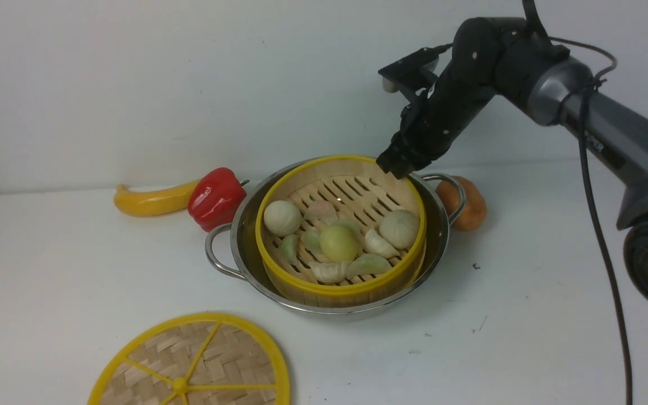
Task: Place the steamer in the pot on the white table, and put the lid on the steamer.
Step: 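Grasp the bamboo steamer lid lying on the table by its centre knob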
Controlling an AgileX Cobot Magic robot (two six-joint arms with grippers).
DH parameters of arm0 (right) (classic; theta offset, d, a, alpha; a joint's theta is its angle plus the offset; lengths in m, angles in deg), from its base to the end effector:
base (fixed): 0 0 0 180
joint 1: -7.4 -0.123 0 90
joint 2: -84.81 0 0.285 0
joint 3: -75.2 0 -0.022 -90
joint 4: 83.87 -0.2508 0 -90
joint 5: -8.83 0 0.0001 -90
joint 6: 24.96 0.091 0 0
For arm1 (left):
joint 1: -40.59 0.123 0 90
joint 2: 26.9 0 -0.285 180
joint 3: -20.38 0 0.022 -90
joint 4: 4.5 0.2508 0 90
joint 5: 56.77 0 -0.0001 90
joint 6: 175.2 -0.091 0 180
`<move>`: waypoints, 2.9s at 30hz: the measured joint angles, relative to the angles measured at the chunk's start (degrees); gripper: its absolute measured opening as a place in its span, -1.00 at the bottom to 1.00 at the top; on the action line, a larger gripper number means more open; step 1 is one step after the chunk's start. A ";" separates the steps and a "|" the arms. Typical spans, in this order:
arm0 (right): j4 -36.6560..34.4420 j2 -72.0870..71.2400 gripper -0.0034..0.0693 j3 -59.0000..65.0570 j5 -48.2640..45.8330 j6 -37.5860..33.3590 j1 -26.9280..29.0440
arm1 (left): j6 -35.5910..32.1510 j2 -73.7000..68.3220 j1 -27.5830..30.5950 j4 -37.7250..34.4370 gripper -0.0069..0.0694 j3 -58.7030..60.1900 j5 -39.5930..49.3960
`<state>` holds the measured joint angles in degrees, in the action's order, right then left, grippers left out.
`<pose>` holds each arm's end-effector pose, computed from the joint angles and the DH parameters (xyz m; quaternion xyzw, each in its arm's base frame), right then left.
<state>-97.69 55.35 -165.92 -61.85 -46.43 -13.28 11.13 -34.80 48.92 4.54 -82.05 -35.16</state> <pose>0.4882 0.2062 0.2046 -0.3333 0.9194 0.1175 0.1723 0.0516 0.0129 0.1775 -0.0610 0.8005 0.0772 0.5912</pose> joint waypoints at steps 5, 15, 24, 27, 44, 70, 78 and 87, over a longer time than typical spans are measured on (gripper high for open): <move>-0.76 0.00 -0.78 0.06 0.13 0.73 0.00 | 0.00 0.00 0.00 0.00 0.39 0.00 0.00; -1.37 0.00 -0.79 0.06 0.19 3.46 0.05 | 0.00 0.00 0.00 0.00 0.39 0.00 0.00; -1.48 0.24 -0.79 0.06 0.29 3.58 0.05 | 0.00 0.00 0.00 0.00 0.39 0.00 0.00; -2.12 0.29 -0.78 0.06 0.41 3.63 0.05 | 0.00 0.00 0.00 0.00 0.39 0.00 0.00; 2.50 0.29 -0.17 -6.35 -0.07 2.78 -0.01 | 0.00 0.00 0.00 0.00 0.39 0.00 0.00; 2.07 -11.92 -0.92 -26.20 -0.14 18.20 -0.01 | 0.00 0.00 0.00 0.00 0.39 0.00 0.00; -1.48 -23.36 -0.91 -26.34 -0.14 20.37 -0.01 | 0.00 0.00 0.00 0.00 0.39 0.00 0.00; -3.03 -33.72 -0.90 -26.46 0.27 20.43 -0.01 | 0.00 0.00 0.00 0.00 0.39 0.00 0.00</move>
<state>-100.73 21.63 -192.38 -61.58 -26.00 -13.29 11.13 -34.80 48.92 4.54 -82.05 -35.16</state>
